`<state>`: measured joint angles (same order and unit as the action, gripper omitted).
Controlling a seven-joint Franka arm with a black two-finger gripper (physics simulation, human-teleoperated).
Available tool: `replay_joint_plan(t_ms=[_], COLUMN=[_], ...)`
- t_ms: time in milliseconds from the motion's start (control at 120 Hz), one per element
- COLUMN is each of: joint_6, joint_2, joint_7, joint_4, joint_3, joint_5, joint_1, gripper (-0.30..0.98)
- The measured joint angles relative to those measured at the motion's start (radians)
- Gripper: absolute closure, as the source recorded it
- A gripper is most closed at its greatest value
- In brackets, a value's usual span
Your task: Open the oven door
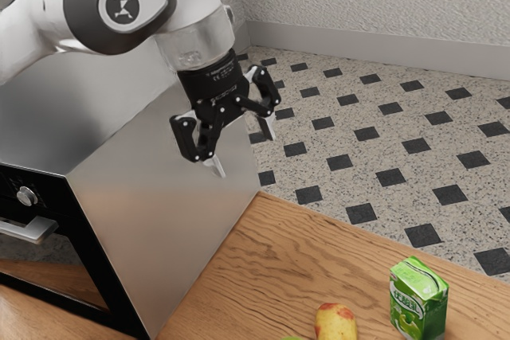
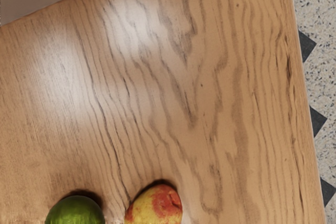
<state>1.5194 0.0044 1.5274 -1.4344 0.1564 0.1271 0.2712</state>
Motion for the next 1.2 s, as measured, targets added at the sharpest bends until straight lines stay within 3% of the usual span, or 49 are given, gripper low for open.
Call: replay_joint_plan(t_ms=[225, 292, 358, 450, 525, 608, 708, 808, 967, 1200], joint_6=[0.025, 0.029, 0.031, 0.01, -0.035, -0.101, -0.181, -0.21, -0.147, -0.023], joint_2=[-0.02, -0.166, -0.363, -0.647, -0.781, -0.902, -0.999, -1.118, -1.213, -1.309], joint_7=[0.245, 0.305, 0.361, 0.43, 0.479, 0.527, 0.579, 0.627, 0.644, 0.539], joint_4=[0.003, -0.084, -0.211, -0.293, -0.307, -0.313, -0.358, -0.539, -0.724, -0.869], joint_3=[-0.002, -0.043, -0.189, -0.308, -0.344, -0.338, -0.313, -0.276, -0.239, -0.194], joint_5=[-0.022, -0.11, -0.165, -0.203, -0.213, -0.203, -0.182, -0.179, -0.173, -0.179], joint_1=[0.045, 0.082, 0.032, -0.008, -0.056, -0.089, -0.25, -0.346, -0.506, -0.576], gripper=[0.0, 0.0, 0.0, 0.0, 0.0, 0.0, 0.0, 0.0, 0.0, 0.0])
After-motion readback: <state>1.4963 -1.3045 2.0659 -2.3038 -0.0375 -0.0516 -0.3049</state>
